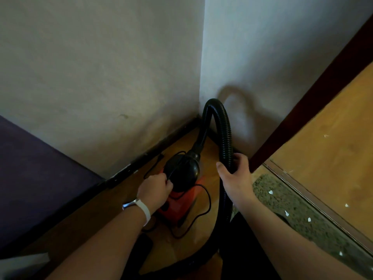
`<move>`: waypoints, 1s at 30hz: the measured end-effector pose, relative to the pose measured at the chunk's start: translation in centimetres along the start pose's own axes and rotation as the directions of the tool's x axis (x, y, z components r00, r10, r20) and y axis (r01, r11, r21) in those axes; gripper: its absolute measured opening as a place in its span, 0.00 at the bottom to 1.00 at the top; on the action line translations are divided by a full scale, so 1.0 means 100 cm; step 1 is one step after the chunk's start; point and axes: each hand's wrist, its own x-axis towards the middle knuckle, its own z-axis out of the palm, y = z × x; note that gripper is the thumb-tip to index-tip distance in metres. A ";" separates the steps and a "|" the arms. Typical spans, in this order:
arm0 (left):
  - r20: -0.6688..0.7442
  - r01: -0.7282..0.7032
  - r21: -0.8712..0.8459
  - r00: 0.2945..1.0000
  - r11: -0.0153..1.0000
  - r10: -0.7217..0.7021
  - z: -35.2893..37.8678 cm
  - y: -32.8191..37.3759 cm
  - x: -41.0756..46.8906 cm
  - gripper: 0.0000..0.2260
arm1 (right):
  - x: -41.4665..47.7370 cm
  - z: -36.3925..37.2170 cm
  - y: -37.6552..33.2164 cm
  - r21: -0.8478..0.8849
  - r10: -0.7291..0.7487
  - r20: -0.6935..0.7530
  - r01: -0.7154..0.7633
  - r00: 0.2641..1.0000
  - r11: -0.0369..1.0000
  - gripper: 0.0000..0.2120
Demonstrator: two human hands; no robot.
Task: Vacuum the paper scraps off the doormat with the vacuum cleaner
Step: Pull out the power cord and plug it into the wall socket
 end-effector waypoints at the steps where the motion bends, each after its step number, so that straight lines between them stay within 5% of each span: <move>1: -0.048 -0.023 -0.086 0.999 0.996 0.019 -0.006 0.000 -0.006 0.13 | -0.002 0.000 -0.004 0.001 -0.032 -0.026 0.032 0.999 0.999 0.15; 6: -0.208 -0.081 -0.555 0.977 0.828 -0.044 -0.043 0.001 -0.040 0.08 | -0.005 0.005 -0.025 -0.282 -0.285 -0.080 0.252 0.955 0.926 0.18; 14: -0.276 -0.242 -0.737 0.960 0.631 0.045 -0.101 -0.007 -0.123 0.13 | -0.027 0.057 -0.069 -0.295 -0.326 0.448 0.482 0.833 0.825 0.22; 17: -0.280 -0.212 -0.837 0.958 0.505 -0.062 -0.108 -0.013 -0.143 0.16 | -0.026 0.078 -0.069 -0.364 -0.411 0.493 0.610 0.767 0.704 0.09; 20: -0.351 -0.249 -0.868 0.920 0.429 -0.176 -0.120 -0.020 -0.154 0.13 | -0.020 0.089 -0.071 -0.365 -0.228 0.526 0.459 0.820 0.810 0.15; 24: -0.268 -0.213 -0.955 0.917 0.204 -0.295 -0.137 -0.041 -0.161 0.14 | -0.017 0.089 -0.064 -0.333 -0.055 0.464 0.232 0.884 0.914 0.19; 30: -0.326 -0.071 -0.778 0.895 0.624 -0.305 -0.133 -0.056 -0.155 0.16 | -0.036 0.094 -0.076 -0.176 0.029 0.429 0.052 0.903 0.983 0.24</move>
